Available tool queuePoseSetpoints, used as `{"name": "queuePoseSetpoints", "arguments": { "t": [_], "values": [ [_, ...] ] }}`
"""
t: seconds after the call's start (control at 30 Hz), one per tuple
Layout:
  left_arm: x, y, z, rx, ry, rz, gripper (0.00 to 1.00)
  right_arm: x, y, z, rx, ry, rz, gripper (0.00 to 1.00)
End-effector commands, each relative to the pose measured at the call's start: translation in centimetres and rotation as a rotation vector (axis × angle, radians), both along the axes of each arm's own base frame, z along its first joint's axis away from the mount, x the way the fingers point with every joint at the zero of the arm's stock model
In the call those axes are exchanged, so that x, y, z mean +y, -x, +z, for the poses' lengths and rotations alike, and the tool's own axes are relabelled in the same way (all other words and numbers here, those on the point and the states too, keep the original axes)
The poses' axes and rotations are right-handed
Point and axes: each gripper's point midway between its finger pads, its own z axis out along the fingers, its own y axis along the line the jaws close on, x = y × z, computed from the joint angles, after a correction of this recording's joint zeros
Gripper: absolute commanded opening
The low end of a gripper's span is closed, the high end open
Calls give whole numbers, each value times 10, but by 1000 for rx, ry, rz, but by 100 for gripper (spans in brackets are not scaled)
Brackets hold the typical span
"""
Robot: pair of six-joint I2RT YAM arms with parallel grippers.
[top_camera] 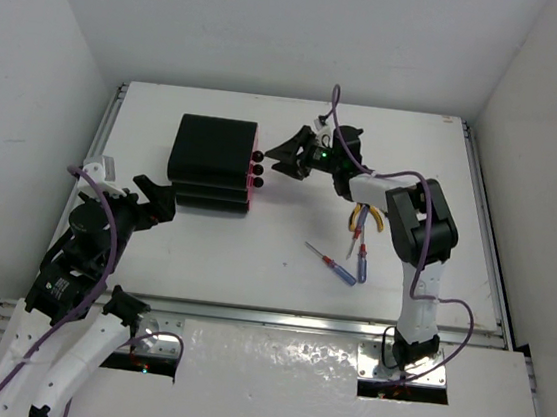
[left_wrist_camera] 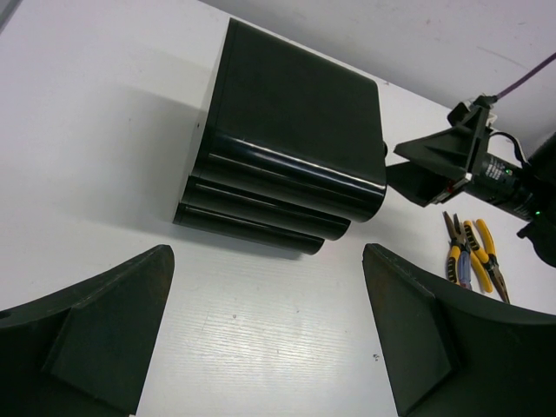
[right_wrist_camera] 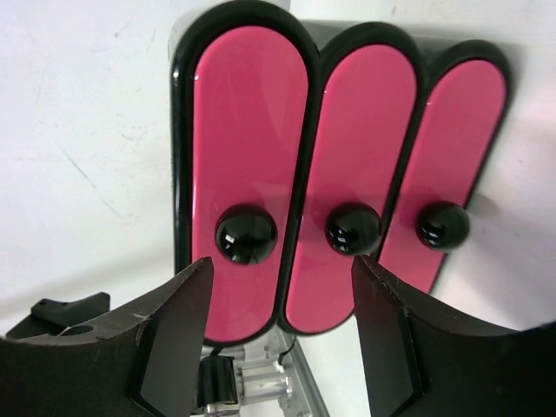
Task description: Sort the tools into containers
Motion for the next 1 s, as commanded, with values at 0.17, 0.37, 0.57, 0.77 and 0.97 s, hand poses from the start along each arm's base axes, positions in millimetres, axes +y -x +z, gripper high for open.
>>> {"name": "queuePoseSetpoints", "arguments": {
  "t": [0.17,0.37,0.57,0.77,0.97],
  "values": [
    [-6,-4,11,-41,8,-25,88,-15,9,30,-105,-41,6,62],
    [-5,-3,11,-43,8,-22,88,-14,5,6,-56,-53,-12,57],
    [-5,-4,10,-39,7,-22,88,-5,-3,-13,-33,-50,-1,52],
    [-5,-4,11,-41,8,-22,88,7,-7,-26,-26,-30,13,53],
    [-5,-4,11,-41,8,-22,88,20,-12,-32,-24,-31,29,52]
  ]
}}
